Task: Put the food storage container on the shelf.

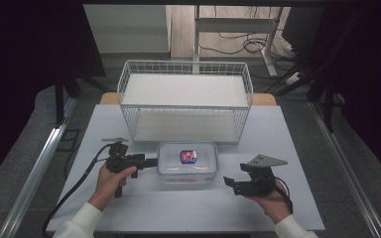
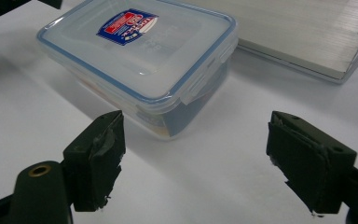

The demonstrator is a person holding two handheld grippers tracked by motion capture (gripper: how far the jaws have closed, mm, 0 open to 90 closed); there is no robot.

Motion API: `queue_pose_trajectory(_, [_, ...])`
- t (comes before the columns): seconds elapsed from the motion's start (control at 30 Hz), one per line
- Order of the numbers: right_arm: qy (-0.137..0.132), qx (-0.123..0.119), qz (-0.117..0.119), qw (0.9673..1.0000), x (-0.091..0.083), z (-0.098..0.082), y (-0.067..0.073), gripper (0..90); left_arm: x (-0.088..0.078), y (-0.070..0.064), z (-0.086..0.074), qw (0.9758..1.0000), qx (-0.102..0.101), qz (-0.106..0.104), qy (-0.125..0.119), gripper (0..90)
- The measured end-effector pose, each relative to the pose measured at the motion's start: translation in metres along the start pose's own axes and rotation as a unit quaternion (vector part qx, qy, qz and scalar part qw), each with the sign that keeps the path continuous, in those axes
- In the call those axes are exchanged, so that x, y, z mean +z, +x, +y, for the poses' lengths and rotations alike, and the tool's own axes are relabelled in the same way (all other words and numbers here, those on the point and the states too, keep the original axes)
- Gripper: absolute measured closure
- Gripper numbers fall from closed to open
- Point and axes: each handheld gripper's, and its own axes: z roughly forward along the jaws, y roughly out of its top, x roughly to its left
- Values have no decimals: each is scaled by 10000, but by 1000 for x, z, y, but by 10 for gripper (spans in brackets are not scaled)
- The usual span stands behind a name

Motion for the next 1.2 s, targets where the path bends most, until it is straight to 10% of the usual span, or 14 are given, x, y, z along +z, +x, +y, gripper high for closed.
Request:
queue_pose_trajectory(0.27, [-15, 155, 77, 9998, 6, 7, -6, 192, 24, 16, 6, 9984, -379, -373, 179, 140])
queue_pose_trajectory(0.87, [-11, 480, 396, 9981, 19, 20, -13, 167, 41, 22, -1, 9944, -526, -810, 426, 245])
queue_pose_trajectory(1.2, [368, 1463, 1057, 9829, 71, 33, -36, 130, 39, 23, -1, 9951, -487, -725, 469, 303])
